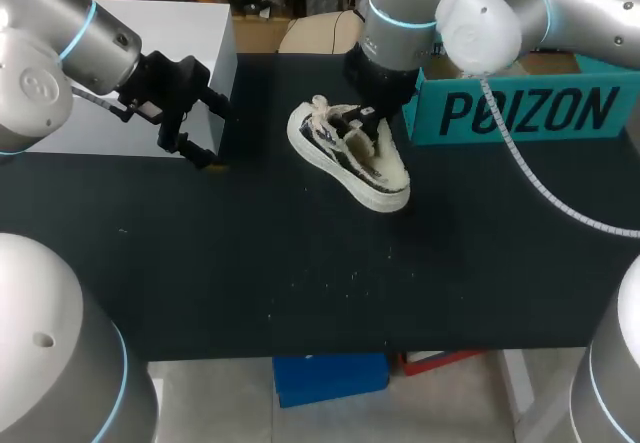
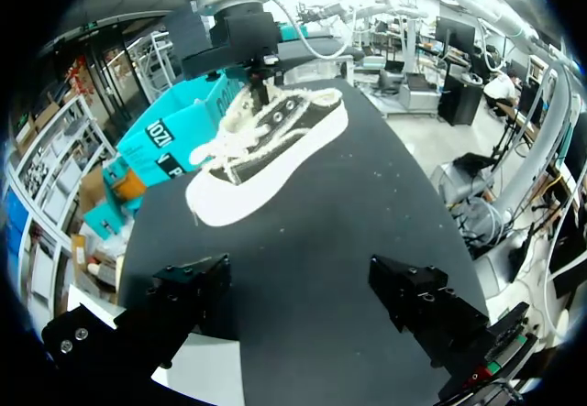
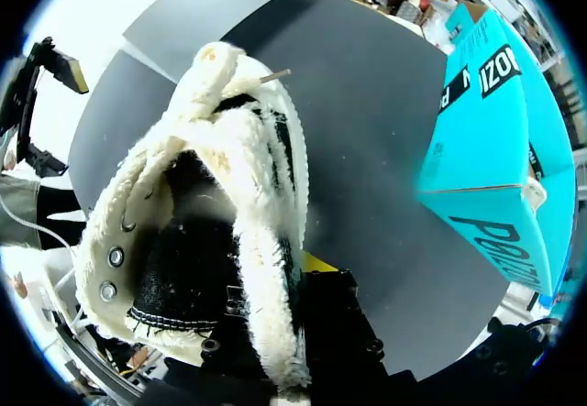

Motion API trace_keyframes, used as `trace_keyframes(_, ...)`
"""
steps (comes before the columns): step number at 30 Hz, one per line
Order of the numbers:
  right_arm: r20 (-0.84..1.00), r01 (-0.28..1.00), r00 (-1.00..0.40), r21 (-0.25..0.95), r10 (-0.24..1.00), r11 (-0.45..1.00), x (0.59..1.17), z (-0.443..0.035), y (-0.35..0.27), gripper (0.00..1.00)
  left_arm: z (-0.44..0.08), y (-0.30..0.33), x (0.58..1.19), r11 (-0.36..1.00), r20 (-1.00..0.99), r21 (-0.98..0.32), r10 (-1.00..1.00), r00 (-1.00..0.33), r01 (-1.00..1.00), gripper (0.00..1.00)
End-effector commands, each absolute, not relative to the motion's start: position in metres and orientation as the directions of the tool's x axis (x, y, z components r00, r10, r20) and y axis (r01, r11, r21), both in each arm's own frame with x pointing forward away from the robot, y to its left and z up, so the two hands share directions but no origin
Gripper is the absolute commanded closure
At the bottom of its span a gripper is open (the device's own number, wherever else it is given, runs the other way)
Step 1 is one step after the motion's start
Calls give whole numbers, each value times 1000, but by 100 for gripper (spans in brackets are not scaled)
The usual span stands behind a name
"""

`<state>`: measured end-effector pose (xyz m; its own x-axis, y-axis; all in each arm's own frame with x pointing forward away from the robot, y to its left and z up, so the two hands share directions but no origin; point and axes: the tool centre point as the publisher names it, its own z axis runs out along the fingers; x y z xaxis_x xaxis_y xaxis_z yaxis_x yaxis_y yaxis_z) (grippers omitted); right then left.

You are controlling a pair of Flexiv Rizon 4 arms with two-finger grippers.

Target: Take the shoe out of the shoebox, open the shoe tongue, remove and reinsert the insole, then place the shoe into the shoebox

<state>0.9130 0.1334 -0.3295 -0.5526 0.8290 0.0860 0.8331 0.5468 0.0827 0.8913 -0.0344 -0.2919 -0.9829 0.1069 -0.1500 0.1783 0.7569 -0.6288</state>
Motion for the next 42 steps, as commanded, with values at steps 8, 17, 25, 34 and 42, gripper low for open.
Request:
trace_keyframes(8, -50, 325, -946, -117, 321, 938, 949, -187, 73, 100, -293, -35, 891, 758, -153, -627, 106, -983, 179, 0)
trace_keyframes(17, -50, 325, -946, -117, 321, 938, 949, -187, 73, 100, -293, -35, 891, 758, -153, -627, 106, -983, 179, 0)
trace_keyframes(25, -50, 325, -946, -117, 321, 938, 949, -187, 73, 100, -293, -35, 891, 758, -153, -627, 106, -983, 179, 0)
trace_keyframes(34, -170, 319, -940, -123, 297, 940, 986, -187, 33, 100, -293, -35, 891, 758, -153, -627, 106, -983, 179, 0)
trace_keyframes(42, -189, 156, -972, -69, 141, 985, 1054, -190, -3, 100, -293, -35, 891, 758, -153, -627, 106, -983, 179, 0)
